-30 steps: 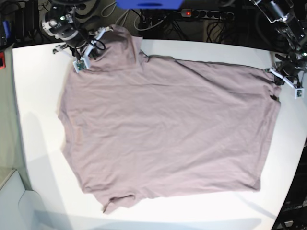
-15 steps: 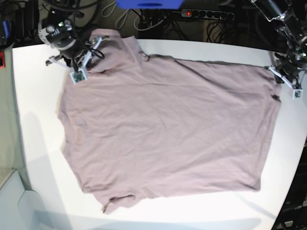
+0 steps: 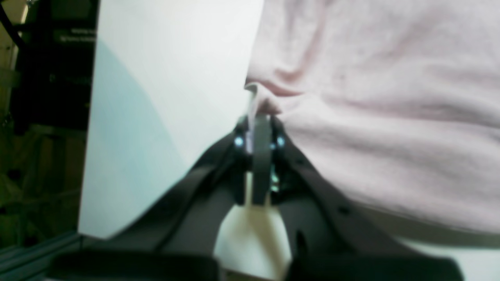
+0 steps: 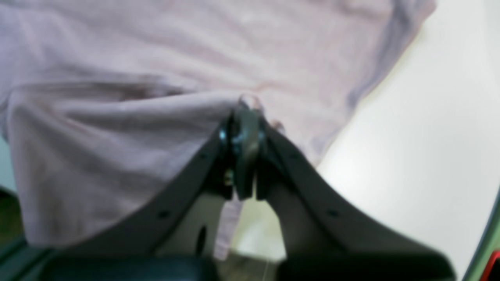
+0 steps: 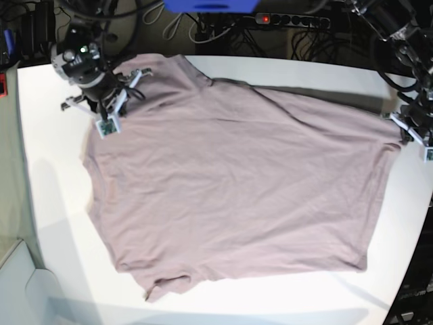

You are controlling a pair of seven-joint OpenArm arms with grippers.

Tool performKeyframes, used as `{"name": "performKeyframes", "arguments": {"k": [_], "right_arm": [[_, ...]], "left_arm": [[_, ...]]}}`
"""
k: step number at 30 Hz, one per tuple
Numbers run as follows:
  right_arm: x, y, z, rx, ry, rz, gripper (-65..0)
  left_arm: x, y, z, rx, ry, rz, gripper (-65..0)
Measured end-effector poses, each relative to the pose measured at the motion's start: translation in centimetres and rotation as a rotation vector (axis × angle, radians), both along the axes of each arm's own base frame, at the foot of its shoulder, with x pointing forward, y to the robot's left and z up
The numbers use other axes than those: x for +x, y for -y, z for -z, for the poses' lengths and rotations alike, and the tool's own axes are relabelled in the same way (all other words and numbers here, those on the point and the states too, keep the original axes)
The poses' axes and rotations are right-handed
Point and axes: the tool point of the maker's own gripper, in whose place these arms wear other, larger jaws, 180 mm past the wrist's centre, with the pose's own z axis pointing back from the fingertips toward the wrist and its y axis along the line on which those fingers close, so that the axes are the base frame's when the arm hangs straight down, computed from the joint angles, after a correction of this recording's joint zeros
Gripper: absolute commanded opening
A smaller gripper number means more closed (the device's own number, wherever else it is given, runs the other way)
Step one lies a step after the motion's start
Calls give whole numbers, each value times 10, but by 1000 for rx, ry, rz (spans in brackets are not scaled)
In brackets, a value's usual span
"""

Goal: Layout the t-shirt on the table in an organized manner, then fold the t-shirt properly
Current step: 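Fold the shoulder edge over with both grippers toward the hem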

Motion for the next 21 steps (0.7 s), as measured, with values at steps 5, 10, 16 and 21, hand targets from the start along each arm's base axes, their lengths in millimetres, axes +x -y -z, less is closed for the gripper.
{"name": "performKeyframes", "arguments": {"k": [5,10,16,21], "right_arm": [[18,3,-12,-13,50,-7,-650],[34,16,-24,-34,94,11,-650],[49,27,-35,-54,135,26,-650],[62,28,-35,-49,142,20,-650]], "left_arm": [[11,-1,-10,6,35,2,-648],[19,0,-13,-2,42,-5,-648],[35,0,-22,-16,90,-5,-648],[43,2,-11,-65,81,-14,-648]]}}
